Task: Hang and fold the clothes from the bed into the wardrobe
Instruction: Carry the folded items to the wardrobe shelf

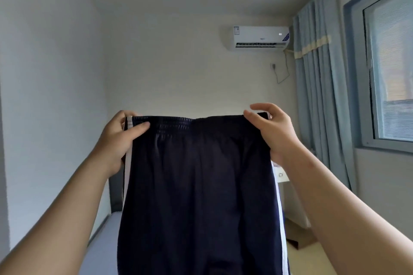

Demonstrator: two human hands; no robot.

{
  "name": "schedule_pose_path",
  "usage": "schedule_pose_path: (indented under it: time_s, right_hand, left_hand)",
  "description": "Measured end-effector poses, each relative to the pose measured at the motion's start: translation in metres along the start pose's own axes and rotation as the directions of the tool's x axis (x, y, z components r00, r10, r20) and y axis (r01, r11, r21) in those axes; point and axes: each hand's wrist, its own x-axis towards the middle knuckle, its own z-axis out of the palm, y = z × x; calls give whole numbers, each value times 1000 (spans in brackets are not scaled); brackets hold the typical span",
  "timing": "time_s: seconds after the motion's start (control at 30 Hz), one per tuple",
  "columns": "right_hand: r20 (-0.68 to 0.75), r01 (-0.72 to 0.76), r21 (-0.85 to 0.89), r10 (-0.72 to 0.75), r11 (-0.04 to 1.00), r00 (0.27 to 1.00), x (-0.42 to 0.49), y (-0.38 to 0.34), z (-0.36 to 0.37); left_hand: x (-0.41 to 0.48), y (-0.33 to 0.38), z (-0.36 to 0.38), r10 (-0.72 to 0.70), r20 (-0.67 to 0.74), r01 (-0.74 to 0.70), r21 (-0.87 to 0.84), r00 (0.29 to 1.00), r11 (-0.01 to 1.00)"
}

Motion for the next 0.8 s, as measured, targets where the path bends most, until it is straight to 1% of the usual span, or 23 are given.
schedule_pose_path:
  time_s: [0.1, 0.17, 0.23, 0.27, 0.33, 0.37, 0.4, 0.43, 0.5, 0.53, 0.57, 0.63, 0.7, 0.73, 0.8]
  right_hand:
    - [29, -135, -66, 137, 989, 990, -2, 9, -7]
    - [83, -234, -83, 241, 969, 967, -2, 14, -15]
    - [196, -314, -39, 316, 948, 928, -3, 19, -26]
    - [280, -352, 10, 335, 936, 899, -5, 21, -32]
    - [486, -435, 97, 339, 895, 805, -10, 29, -44]
    - [557, -466, 93, 342, 880, 757, -15, 35, -48]
    - [586, -486, 61, 363, 872, 724, -20, 41, -50]
    - [572, -501, 10, 406, 866, 713, -22, 47, -51]
    - [457, -550, -75, 519, 832, 723, -26, 56, -49]
    - [396, -590, -98, 575, 801, 716, -27, 61, -47]
    - [340, -629, -106, 623, 770, 705, -27, 64, -46]
    - [234, -675, -88, 673, 733, 701, -28, 68, -40]
    - [144, -647, -73, 650, 759, 746, -30, 72, -31]
    - [111, -613, -67, 616, 788, 780, -31, 73, -24]
    - [93, -531, -56, 534, 846, 840, -35, 75, -8]
  left_hand:
    - [-2, -6, -3, -128, 120, 114, 114, 985, 987]
    - [-8, -10, -4, -193, 168, 167, 160, 967, 973]
    - [-14, -9, -8, -230, 221, 211, 107, 948, 972]
    - [-15, -7, -13, -237, 244, 229, 62, 940, 971]
    - [-14, -7, -23, -215, 265, 240, -63, 940, 969]
    - [-14, -10, -27, -217, 257, 254, -121, 942, 960]
    - [-15, -13, -28, -251, 258, 294, -144, 933, 945]
    - [-17, -17, -28, -309, 279, 352, -121, 909, 928]
    - [-23, -29, -22, -436, 324, 459, 7, 839, 888]
    - [-25, -35, -19, -477, 326, 488, 54, 816, 871]
    - [-26, -40, -16, -500, 316, 508, 63, 806, 859]
    - [-28, -47, -8, -553, 247, 570, 4, 796, 822]
    - [-33, -55, 7, -583, 128, 590, -17, 802, 807]
    - [-36, -59, 18, -561, 51, 561, 0, 826, 827]
    - [-44, -68, 43, -445, -75, 450, 64, 892, 891]
